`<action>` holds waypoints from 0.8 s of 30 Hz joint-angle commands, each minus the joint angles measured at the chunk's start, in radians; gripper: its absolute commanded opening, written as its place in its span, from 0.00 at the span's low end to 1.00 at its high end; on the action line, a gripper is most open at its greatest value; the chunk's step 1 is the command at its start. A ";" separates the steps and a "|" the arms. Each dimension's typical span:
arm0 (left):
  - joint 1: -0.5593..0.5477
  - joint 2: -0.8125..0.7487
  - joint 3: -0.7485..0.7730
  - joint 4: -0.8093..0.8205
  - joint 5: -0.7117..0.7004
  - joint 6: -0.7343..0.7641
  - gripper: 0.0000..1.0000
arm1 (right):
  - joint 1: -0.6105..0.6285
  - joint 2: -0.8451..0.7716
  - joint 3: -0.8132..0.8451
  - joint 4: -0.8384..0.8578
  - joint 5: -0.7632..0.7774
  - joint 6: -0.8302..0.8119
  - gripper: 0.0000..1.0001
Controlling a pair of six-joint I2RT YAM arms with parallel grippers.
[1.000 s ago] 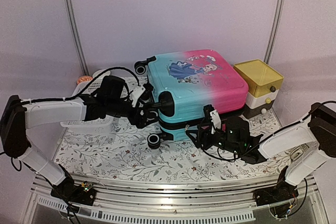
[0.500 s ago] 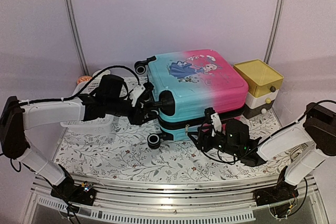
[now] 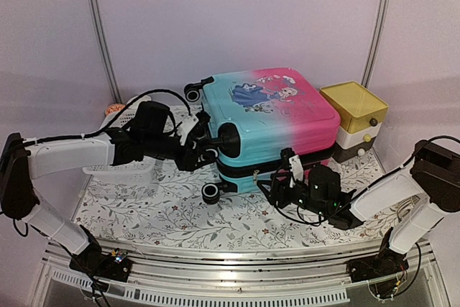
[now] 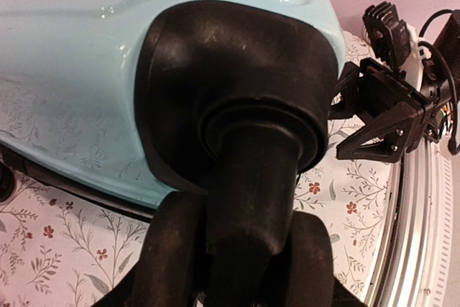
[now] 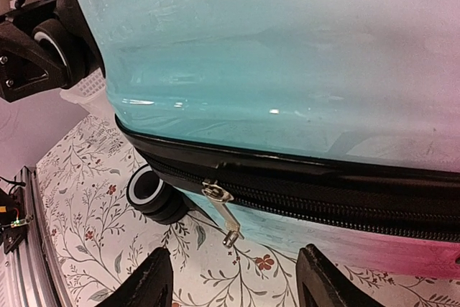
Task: Open, take out, and arrange the luggage
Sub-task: Hold the luggage at the center of the board.
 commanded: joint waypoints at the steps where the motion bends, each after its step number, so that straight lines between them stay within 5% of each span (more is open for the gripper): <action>1: -0.028 -0.078 0.055 0.096 0.034 -0.077 0.19 | 0.010 0.018 -0.019 0.059 0.013 -0.012 0.61; 24: -0.060 -0.102 0.073 0.132 0.017 -0.174 0.18 | 0.010 0.130 -0.004 0.194 0.063 -0.053 0.54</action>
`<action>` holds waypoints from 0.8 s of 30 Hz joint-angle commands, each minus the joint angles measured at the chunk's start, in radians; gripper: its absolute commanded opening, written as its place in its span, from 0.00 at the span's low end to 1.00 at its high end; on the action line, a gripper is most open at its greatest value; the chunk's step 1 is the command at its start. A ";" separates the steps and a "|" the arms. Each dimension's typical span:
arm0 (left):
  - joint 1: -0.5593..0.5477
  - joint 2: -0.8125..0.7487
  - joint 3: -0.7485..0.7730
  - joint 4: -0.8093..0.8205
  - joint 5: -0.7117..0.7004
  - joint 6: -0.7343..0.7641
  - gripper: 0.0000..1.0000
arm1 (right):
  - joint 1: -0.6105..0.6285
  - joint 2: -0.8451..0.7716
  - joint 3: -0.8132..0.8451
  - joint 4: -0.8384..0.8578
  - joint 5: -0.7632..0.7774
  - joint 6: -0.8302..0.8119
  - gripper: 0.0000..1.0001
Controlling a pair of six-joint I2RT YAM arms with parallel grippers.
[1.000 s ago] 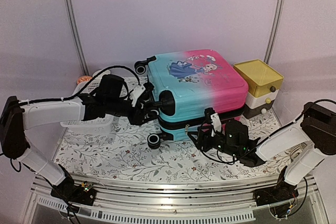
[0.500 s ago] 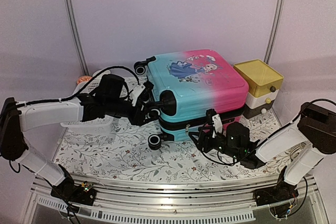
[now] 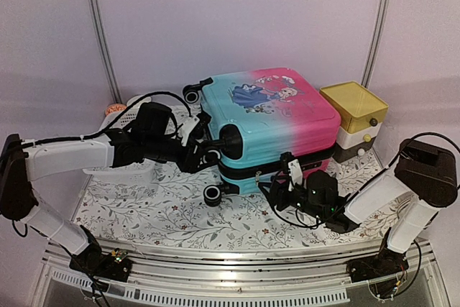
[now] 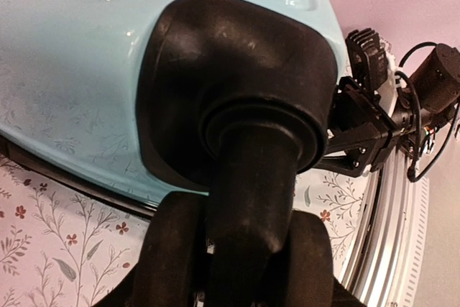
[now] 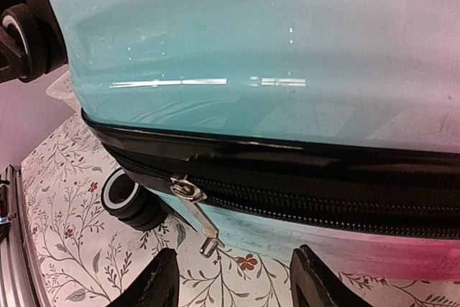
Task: Open, take out, and arrange the luggage
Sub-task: Hold the luggage at the center of the board.
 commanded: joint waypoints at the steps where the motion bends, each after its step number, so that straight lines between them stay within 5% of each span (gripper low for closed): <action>1: -0.026 -0.089 0.073 0.151 0.026 -0.030 0.18 | 0.009 0.040 0.023 0.074 0.021 -0.026 0.54; 8: -0.025 -0.093 0.071 0.164 0.039 -0.045 0.18 | 0.016 0.117 0.058 0.139 0.070 -0.023 0.53; 18: -0.067 -0.049 0.069 0.245 0.111 -0.089 0.18 | 0.083 0.274 -0.055 0.581 0.238 -0.160 0.43; 24: -0.094 -0.044 0.069 0.249 0.121 -0.079 0.18 | 0.083 0.303 -0.047 0.592 0.252 -0.183 0.47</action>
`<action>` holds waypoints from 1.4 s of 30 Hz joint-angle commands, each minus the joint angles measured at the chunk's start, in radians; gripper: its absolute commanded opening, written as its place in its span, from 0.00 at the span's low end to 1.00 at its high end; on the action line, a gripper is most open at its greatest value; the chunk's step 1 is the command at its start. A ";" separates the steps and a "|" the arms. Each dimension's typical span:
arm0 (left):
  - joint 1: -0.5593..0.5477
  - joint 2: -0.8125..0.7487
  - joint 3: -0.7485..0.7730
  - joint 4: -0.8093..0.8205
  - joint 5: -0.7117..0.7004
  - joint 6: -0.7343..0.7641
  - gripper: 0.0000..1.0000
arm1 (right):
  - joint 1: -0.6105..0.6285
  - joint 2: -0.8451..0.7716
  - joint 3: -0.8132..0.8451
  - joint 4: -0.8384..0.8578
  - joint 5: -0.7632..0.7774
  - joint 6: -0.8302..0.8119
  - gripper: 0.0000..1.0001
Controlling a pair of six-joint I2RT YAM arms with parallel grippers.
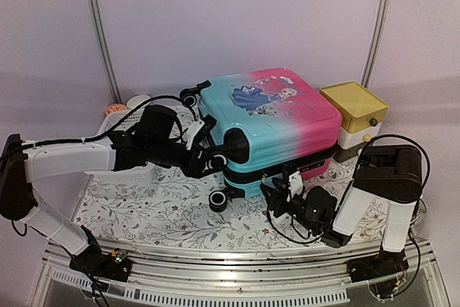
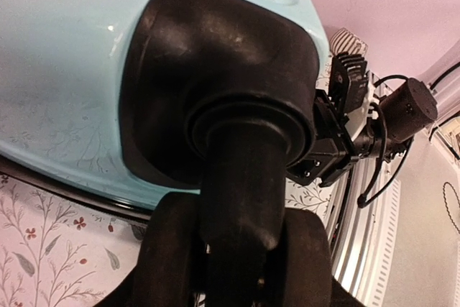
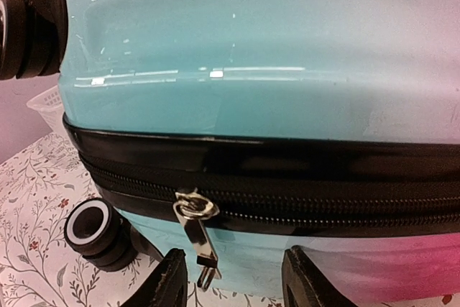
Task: Open, take out, and arrange the luggage
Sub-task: Hold the luggage at the center of the board, then unzip the zipper of the luggage.
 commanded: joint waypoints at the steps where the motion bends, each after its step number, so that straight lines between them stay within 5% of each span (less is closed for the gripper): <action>1: -0.045 -0.039 0.068 0.246 0.091 0.012 0.18 | 0.004 0.030 0.005 0.110 0.042 -0.044 0.47; 9: -0.063 -0.030 0.062 0.244 0.092 0.015 0.18 | 0.012 0.061 0.045 0.083 0.040 -0.066 0.39; 15: -0.067 -0.028 0.058 0.231 0.084 0.021 0.19 | 0.016 0.070 0.079 0.073 0.044 -0.078 0.20; 18: -0.067 -0.029 0.058 0.226 0.078 0.026 0.19 | 0.018 0.069 0.081 0.077 0.047 -0.083 0.04; 34: -0.095 0.040 0.081 0.235 0.104 0.017 0.19 | 0.224 0.145 0.262 0.019 -0.090 -0.407 0.01; 42: -0.148 0.071 0.111 0.228 0.129 0.021 0.19 | 0.228 0.156 0.323 -0.046 -0.067 -0.410 0.02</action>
